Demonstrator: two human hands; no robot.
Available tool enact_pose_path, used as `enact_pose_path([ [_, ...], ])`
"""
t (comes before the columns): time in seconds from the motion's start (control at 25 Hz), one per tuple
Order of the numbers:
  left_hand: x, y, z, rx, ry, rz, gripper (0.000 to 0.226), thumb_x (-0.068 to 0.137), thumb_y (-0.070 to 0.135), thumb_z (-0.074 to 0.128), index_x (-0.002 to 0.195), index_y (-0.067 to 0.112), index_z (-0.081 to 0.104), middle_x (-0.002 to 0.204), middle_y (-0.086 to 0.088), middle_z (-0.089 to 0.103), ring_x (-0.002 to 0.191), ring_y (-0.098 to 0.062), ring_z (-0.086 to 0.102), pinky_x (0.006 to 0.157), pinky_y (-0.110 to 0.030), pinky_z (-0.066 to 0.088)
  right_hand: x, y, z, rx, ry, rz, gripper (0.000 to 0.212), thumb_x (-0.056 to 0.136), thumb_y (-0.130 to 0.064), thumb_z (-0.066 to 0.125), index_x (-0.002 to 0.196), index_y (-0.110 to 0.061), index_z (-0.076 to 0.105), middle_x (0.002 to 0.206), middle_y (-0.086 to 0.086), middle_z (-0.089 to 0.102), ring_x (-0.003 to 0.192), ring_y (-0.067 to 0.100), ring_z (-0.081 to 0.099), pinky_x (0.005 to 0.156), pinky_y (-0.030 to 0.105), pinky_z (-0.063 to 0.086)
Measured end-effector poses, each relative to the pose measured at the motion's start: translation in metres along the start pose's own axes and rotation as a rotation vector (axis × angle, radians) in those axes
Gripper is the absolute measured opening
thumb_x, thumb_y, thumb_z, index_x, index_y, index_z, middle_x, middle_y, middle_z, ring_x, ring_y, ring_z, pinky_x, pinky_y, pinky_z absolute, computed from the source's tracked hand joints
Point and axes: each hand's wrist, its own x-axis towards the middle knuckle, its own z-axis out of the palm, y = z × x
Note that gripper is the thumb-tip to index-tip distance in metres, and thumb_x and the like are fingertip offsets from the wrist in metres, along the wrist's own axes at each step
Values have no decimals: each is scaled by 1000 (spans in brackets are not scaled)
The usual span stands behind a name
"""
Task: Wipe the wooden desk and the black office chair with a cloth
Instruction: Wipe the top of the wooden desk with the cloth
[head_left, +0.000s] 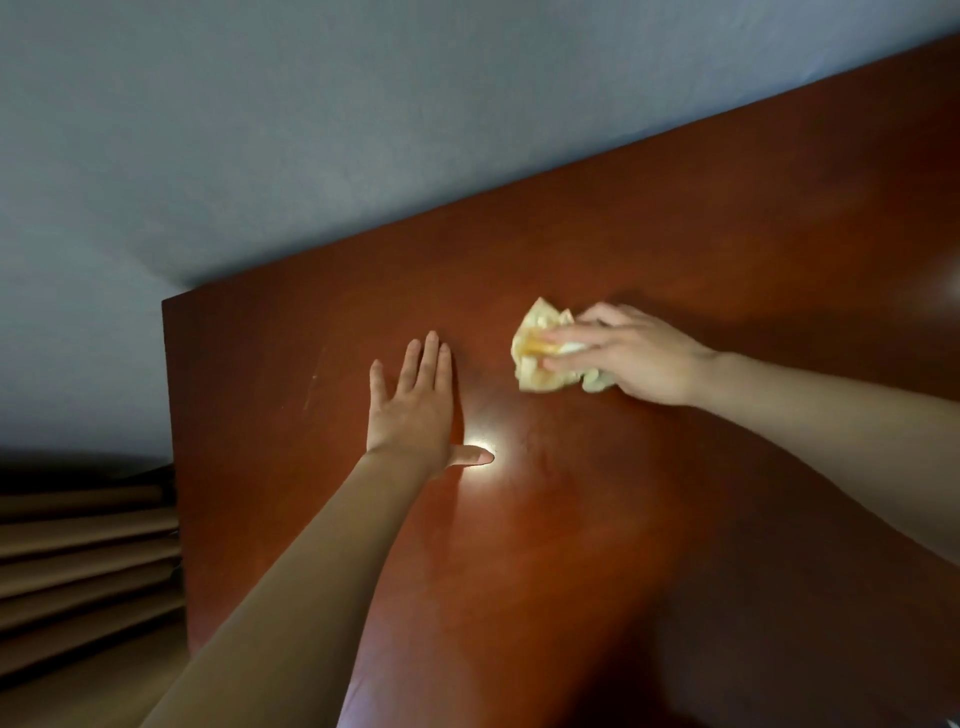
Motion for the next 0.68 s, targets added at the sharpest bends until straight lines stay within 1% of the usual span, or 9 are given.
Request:
enact_pose_path([
  [0.08,8,2,-2,-18,-14,20,131,66,81,50,144,7,-25,153,-6,-31,142,-22,-24,113,-53,-6,20,13,-5,-13,76,141,73,84,11,49,139,-37,42,151,-8,31,122,21,34,99,36,34],
  [0.12,11,2,-3,-18,-21,24,132,65,81,51,144,7,-25,153,-6,-32,142,-21,-24,113,-53,-7,34,23,-10,-22,131,231,74,85,12,46,140,-37,39,153,-7,28,123,24,33,99,37,35],
  [0.24,16,4,-1,-19,-32,25,134,64,80,53,143,7,-27,152,-6,-33,143,-20,-23,114,-52,-6,68,41,-20,-14,206,490,70,89,8,38,142,-37,35,154,-4,26,123,29,33,99,38,35],
  [0.36,16,5,-1,-18,-32,18,135,63,79,55,142,6,-28,152,-7,-33,143,-20,-22,114,-50,-5,86,39,-18,-22,277,652,62,90,3,43,142,-32,38,152,-2,29,121,30,35,95,38,34],
  [0.44,16,6,-3,-30,-40,18,136,63,78,56,142,6,-27,152,-7,-33,143,-20,-21,115,-50,-4,87,29,-16,-46,280,633,65,88,4,46,142,-31,38,152,0,31,119,30,36,93,37,34],
  [0.56,15,5,-3,-58,-47,23,136,62,78,57,143,7,-27,152,-6,-33,143,-19,-22,115,-50,-2,63,19,-11,-71,219,434,66,86,5,48,141,-31,40,151,-2,34,115,27,37,93,38,35],
  [0.68,13,3,-3,-93,-56,28,135,63,76,58,143,9,-27,152,-4,-34,142,-18,-23,116,-50,-1,25,6,-4,-50,190,264,57,86,0,53,135,-29,50,145,-2,43,108,27,41,94,41,38],
])
